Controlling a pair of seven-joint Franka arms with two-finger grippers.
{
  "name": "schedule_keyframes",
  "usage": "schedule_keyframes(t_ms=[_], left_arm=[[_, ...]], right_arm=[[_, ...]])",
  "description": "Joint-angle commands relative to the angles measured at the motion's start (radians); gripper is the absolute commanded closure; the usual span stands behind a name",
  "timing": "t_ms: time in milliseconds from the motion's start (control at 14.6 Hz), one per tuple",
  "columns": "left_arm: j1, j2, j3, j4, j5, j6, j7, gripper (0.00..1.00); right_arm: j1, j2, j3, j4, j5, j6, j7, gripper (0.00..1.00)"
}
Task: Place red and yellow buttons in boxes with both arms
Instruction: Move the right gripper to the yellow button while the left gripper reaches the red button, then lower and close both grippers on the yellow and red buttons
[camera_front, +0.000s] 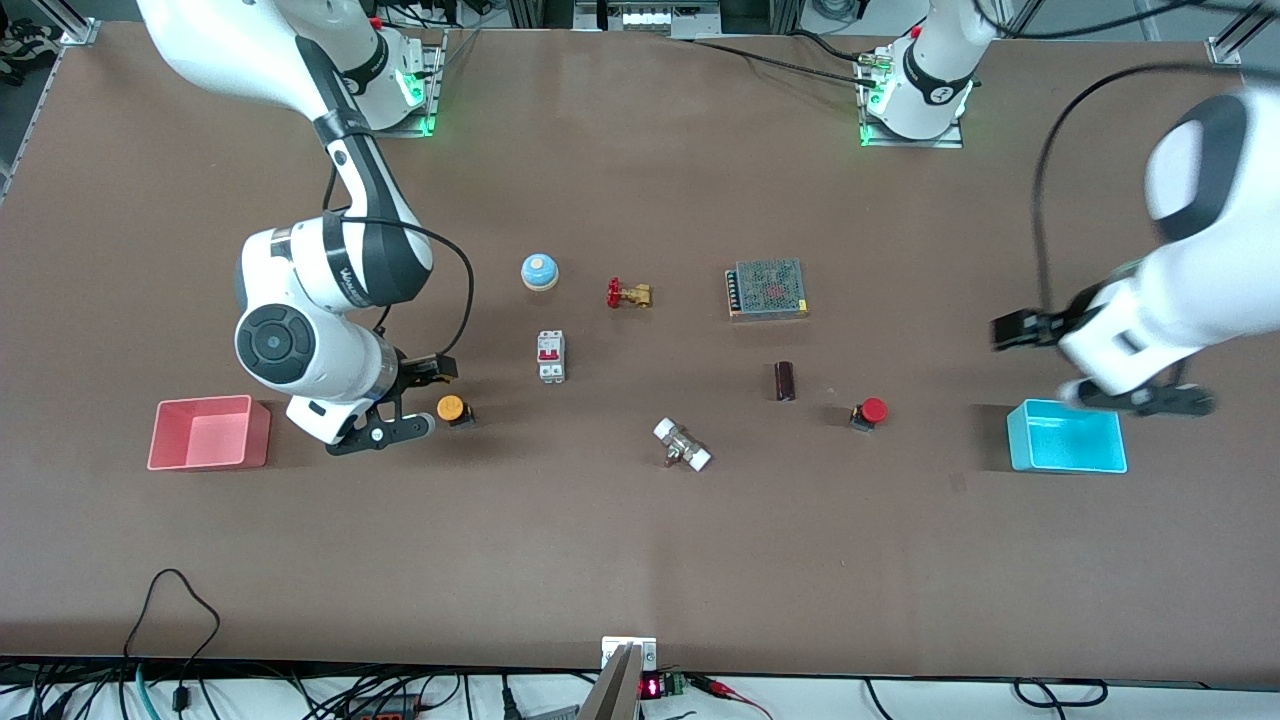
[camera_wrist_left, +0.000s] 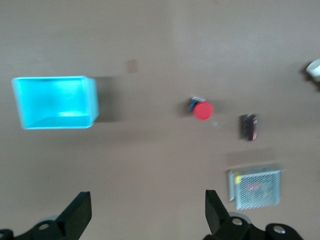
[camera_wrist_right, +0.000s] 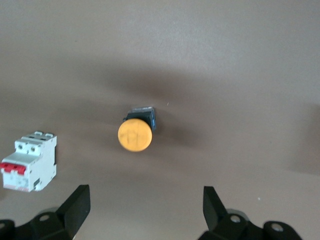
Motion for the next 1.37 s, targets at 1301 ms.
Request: schedule_keyframes(t_ms=[1301], left_arm=[[-0.112,0.252,0.01,-0.313,-0.141,0.583,-0.053,0.02]], right_arm=[[0.034,0.171,-0.006,0.009,0.0,0.188,-0.095,0.1]])
